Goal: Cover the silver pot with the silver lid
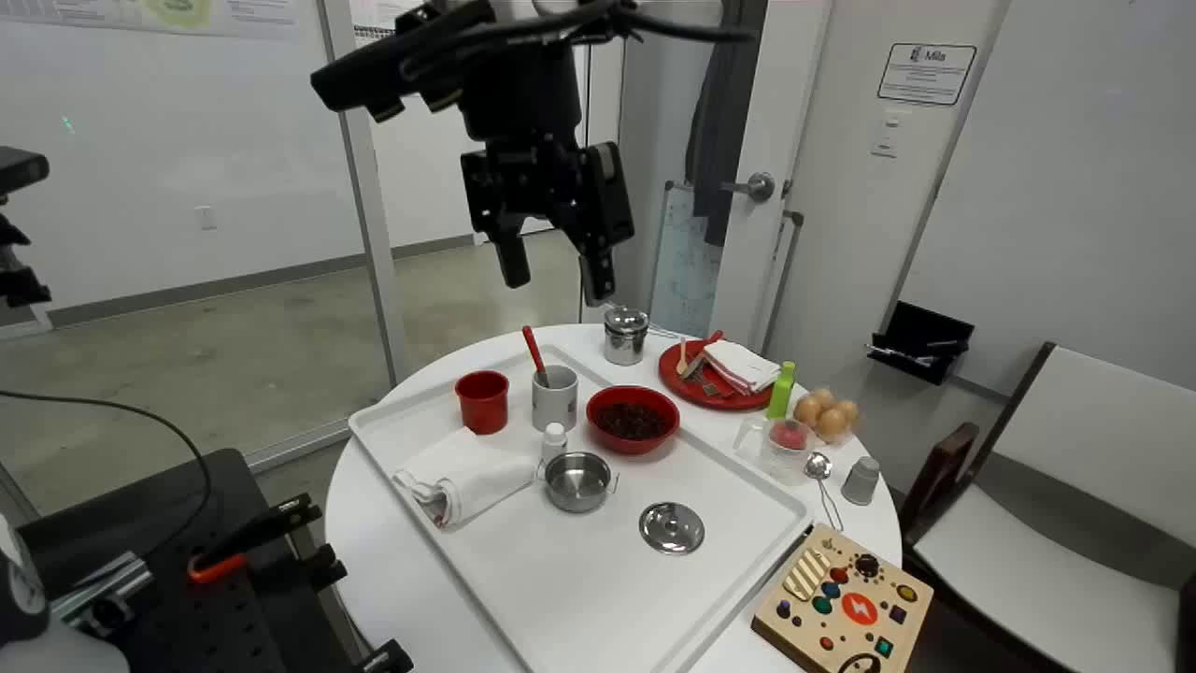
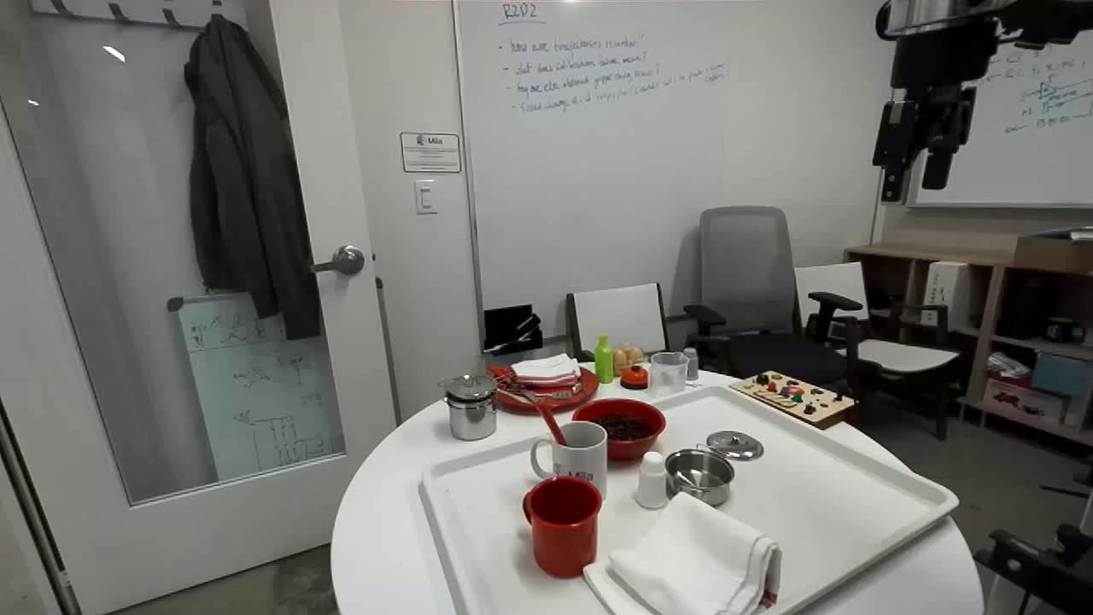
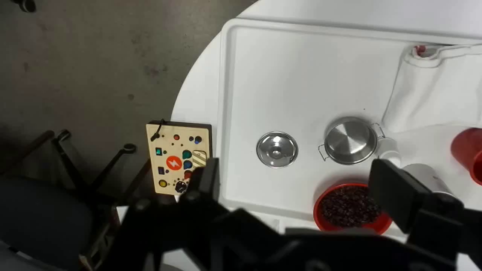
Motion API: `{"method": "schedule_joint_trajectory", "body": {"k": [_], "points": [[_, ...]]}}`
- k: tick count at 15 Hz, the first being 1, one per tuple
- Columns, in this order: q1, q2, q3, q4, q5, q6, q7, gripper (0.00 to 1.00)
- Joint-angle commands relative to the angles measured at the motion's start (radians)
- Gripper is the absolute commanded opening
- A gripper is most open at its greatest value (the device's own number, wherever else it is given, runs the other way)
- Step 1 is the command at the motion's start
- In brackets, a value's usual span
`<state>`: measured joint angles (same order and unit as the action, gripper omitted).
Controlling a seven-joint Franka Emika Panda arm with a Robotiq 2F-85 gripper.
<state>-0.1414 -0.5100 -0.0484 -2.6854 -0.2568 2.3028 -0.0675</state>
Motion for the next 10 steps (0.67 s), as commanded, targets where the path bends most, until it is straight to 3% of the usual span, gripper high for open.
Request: {"method": "schedule_joint_trajectory", "body": {"k": [1, 8, 10], "points": [[0.005, -0.001, -0.004, 0.002, -0.002, -0.003, 0.002, 1.00], [0.066, 0.277, -0.045, 0.075, 0.022, 0.124, -0.179, 1.00], [0.057, 0.395, -0.027, 0.133, -0.011, 0.121, -0.161, 1.00]]}}
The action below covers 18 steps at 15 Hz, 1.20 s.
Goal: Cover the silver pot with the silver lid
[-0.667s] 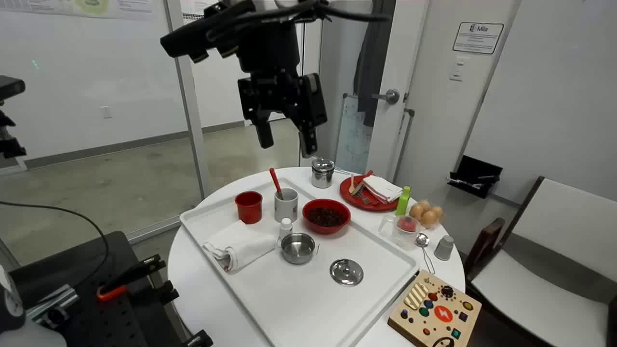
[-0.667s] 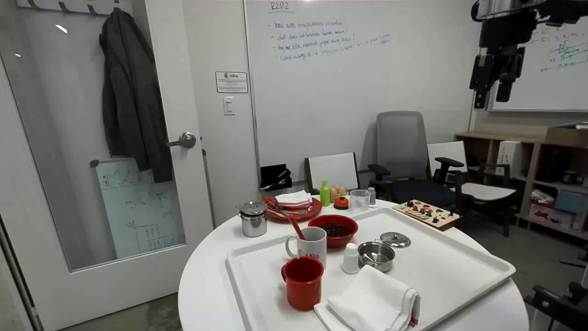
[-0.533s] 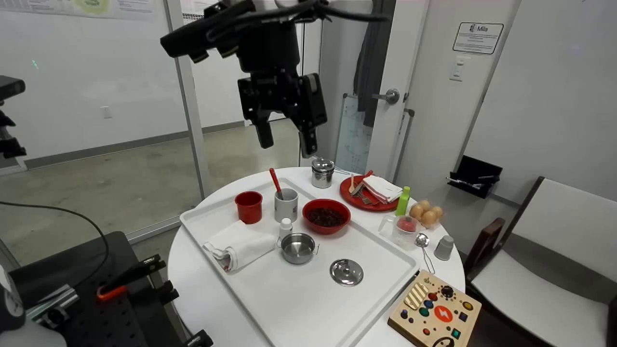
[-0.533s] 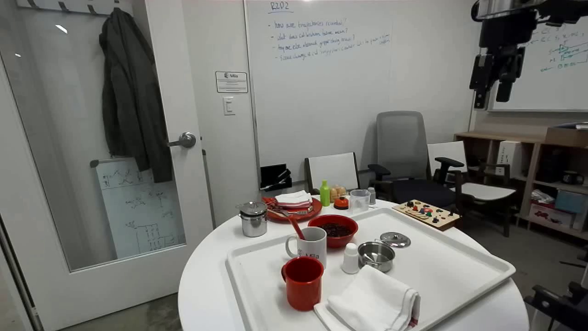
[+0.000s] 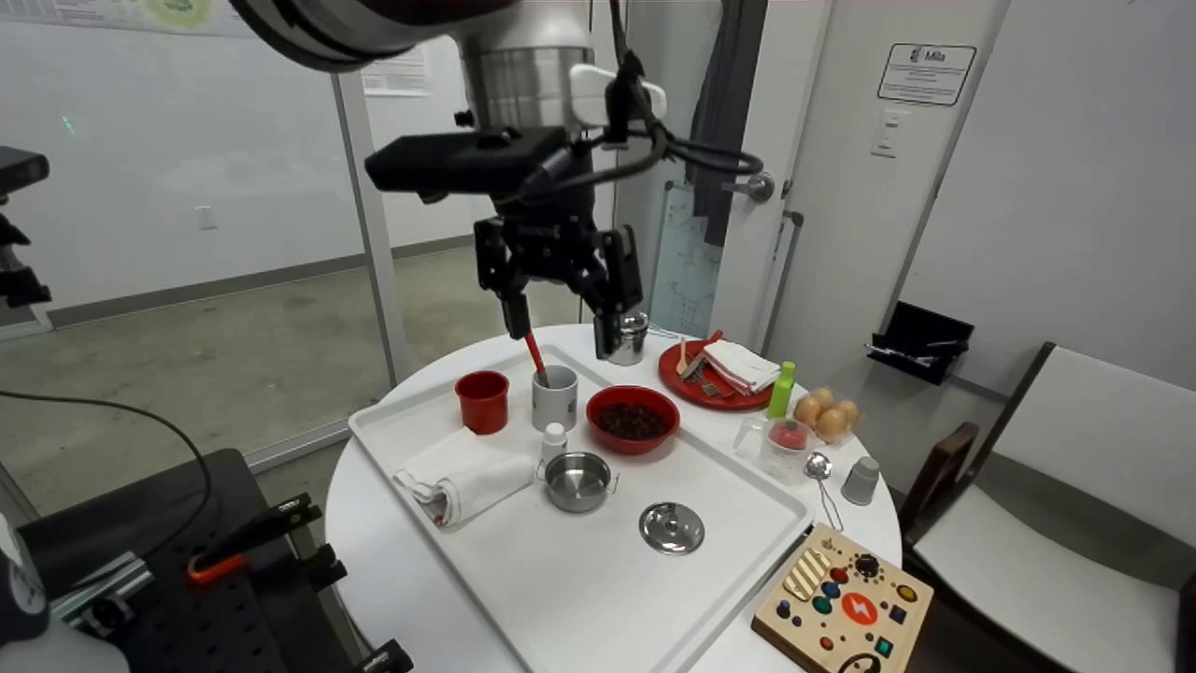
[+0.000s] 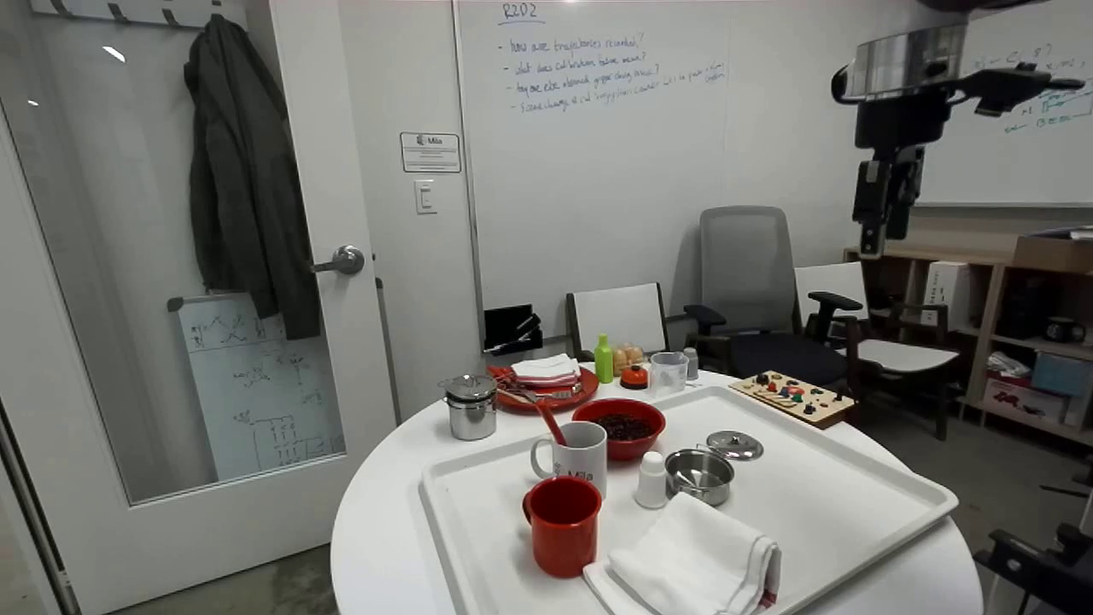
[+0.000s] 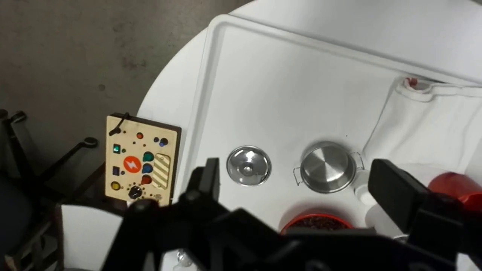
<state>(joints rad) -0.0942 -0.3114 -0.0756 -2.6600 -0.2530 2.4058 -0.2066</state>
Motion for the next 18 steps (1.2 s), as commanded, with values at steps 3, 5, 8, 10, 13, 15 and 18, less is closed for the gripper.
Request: {"method": "schedule_joint_trajectory", "body": {"k": [3, 5, 8, 10, 13, 15, 18], "points": [[0.019, 0.363, 0.005, 0.221, 0.006, -0.011, -0.042, 1.00], [0.021, 0.450, 0.010, 0.295, 0.027, -0.051, -0.054, 1.00], [0.017, 0.422, 0.008, 0.249, 0.004, -0.014, -0.028, 1.00], [0.017, 0.452, 0.009, 0.274, 0.004, -0.019, -0.029, 1.00], [0.019, 0.451, 0.004, 0.277, 0.016, -0.094, 0.024, 1.00], [0.018, 0.510, 0.009, 0.309, 0.019, -0.084, 0.007, 1.00], [0.025, 0.635, 0.003, 0.385, -0.012, -0.036, 0.056, 1.00]]}}
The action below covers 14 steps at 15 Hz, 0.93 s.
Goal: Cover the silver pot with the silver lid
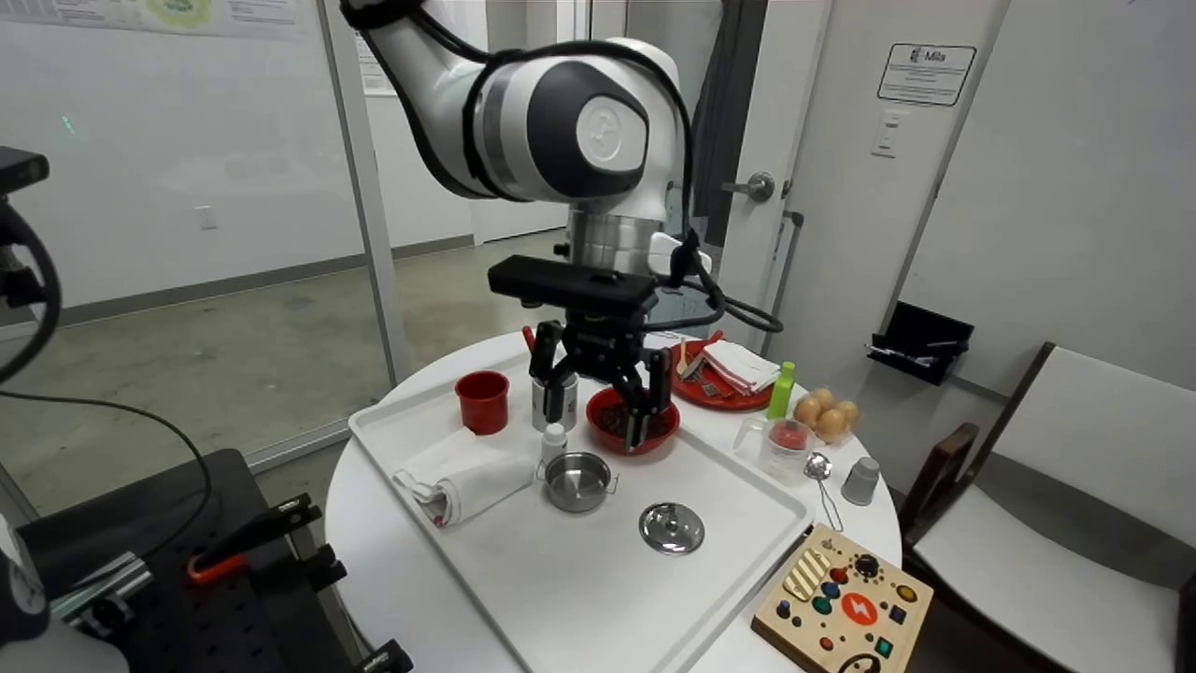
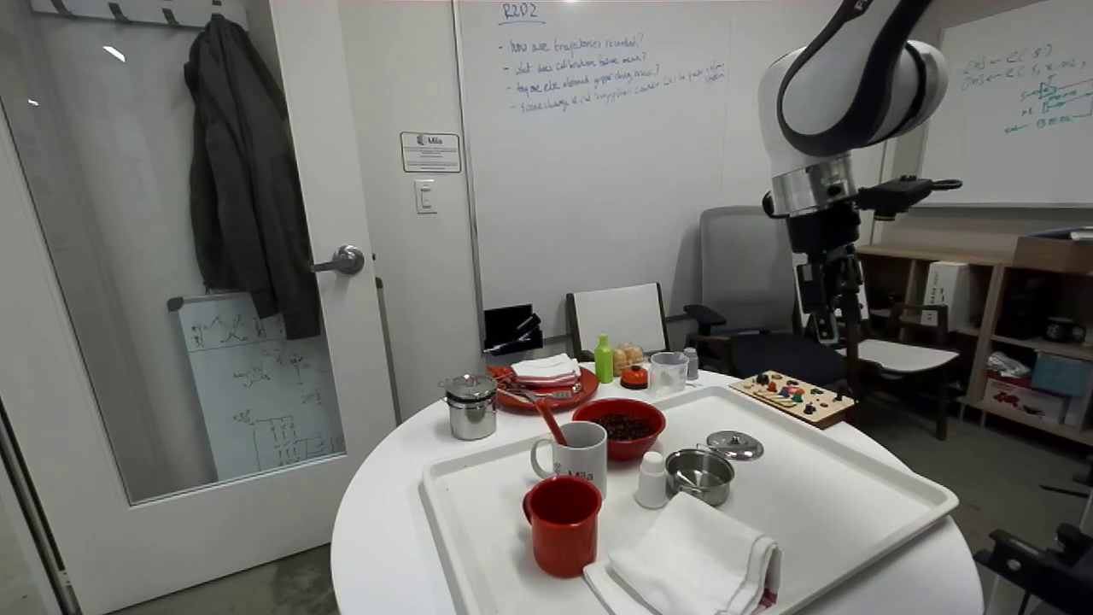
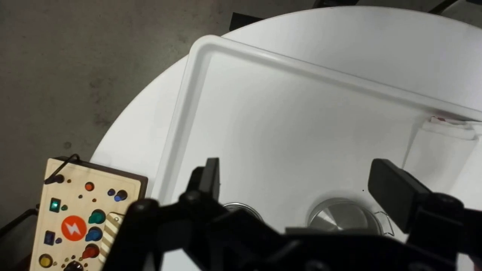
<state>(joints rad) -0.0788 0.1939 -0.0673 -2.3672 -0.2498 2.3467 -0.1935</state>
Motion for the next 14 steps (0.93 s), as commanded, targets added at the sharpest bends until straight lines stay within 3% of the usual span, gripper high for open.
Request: {"method": "schedule_joint_trajectory", "body": {"k": [1, 7, 12, 13, 14], "points": [[0.009, 0.161, -0.005, 0.114, -0.012, 0.031, 0.042, 1.00], [-0.024, 0.379, 0.003, 0.320, 0.044, 0.059, 0.007, 1.00], [-0.060, 0.517, 0.014, 0.514, 0.103, -0.022, -0.010, 1.00], [-0.040, 0.454, -0.003, 0.417, 0.070, 0.037, 0.014, 1.00], [-0.043, 0.470, -0.004, 0.436, 0.072, 0.032, 0.012, 1.00]]}}
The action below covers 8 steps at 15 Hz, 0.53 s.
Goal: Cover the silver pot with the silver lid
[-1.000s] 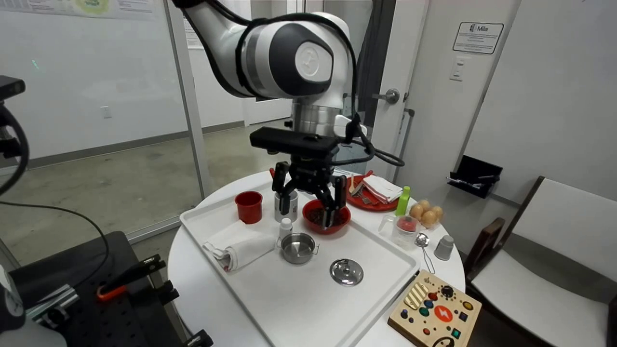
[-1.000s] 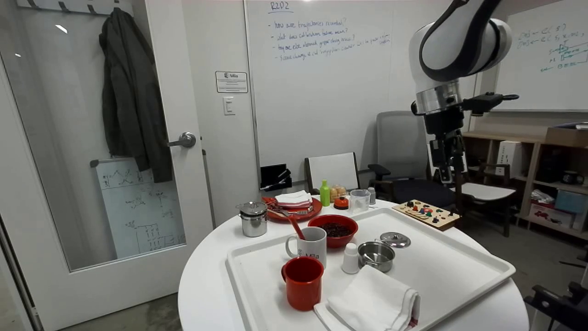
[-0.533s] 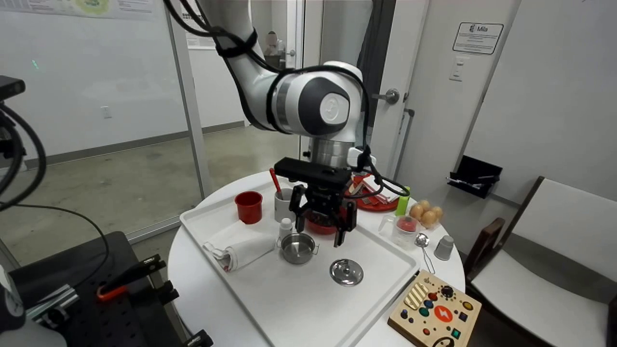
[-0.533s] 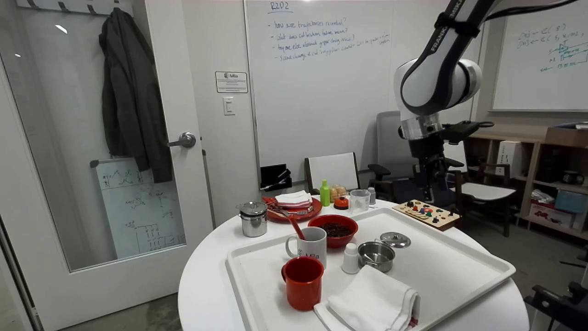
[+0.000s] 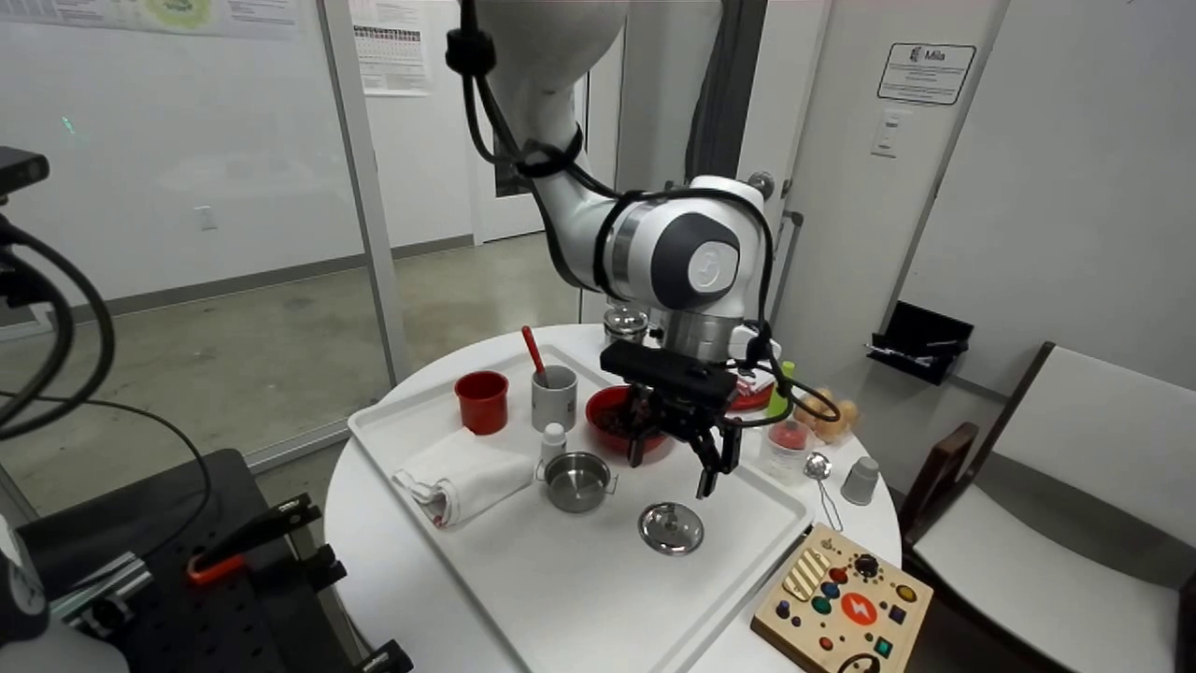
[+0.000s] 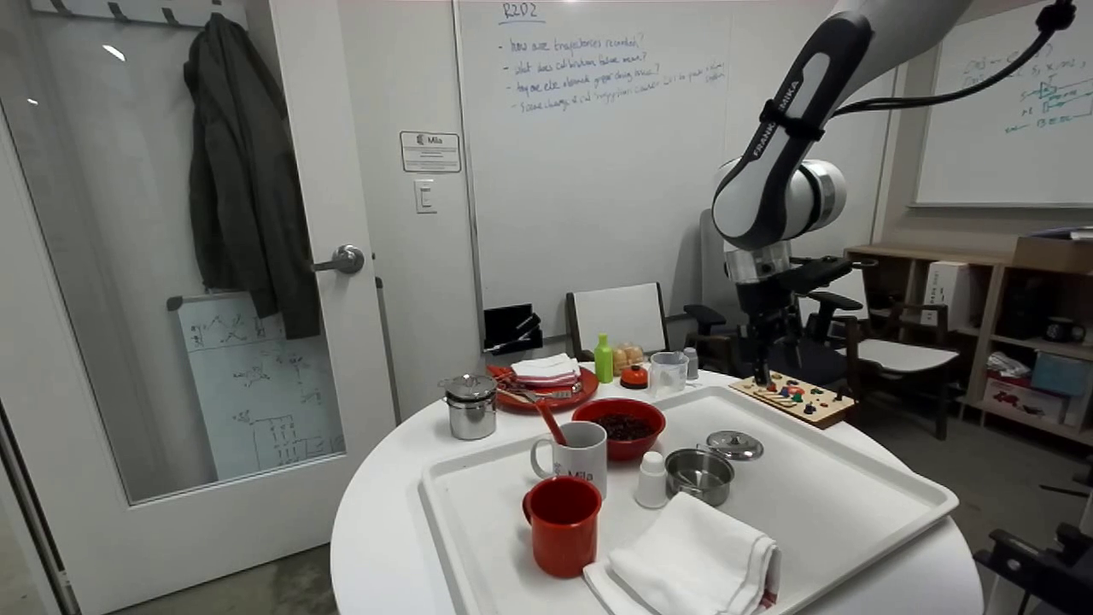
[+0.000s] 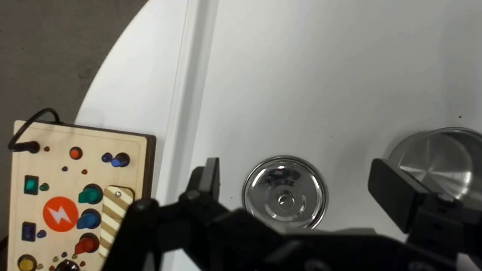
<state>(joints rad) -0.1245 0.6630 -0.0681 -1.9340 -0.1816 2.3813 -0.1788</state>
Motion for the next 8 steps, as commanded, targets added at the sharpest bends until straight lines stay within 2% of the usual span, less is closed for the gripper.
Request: {"method": "schedule_joint_trajectory", "body": {"k": [1, 5, 8], "points": [[0.003, 0.004, -0.004, 0.002, 0.003, -0.001, -0.002, 1.00], [0.005, 0.002, -0.003, 0.000, 0.003, -0.001, -0.002, 1.00], [0.003, 0.075, 0.009, 0.071, 0.011, 0.011, -0.010, 1.00]]}}
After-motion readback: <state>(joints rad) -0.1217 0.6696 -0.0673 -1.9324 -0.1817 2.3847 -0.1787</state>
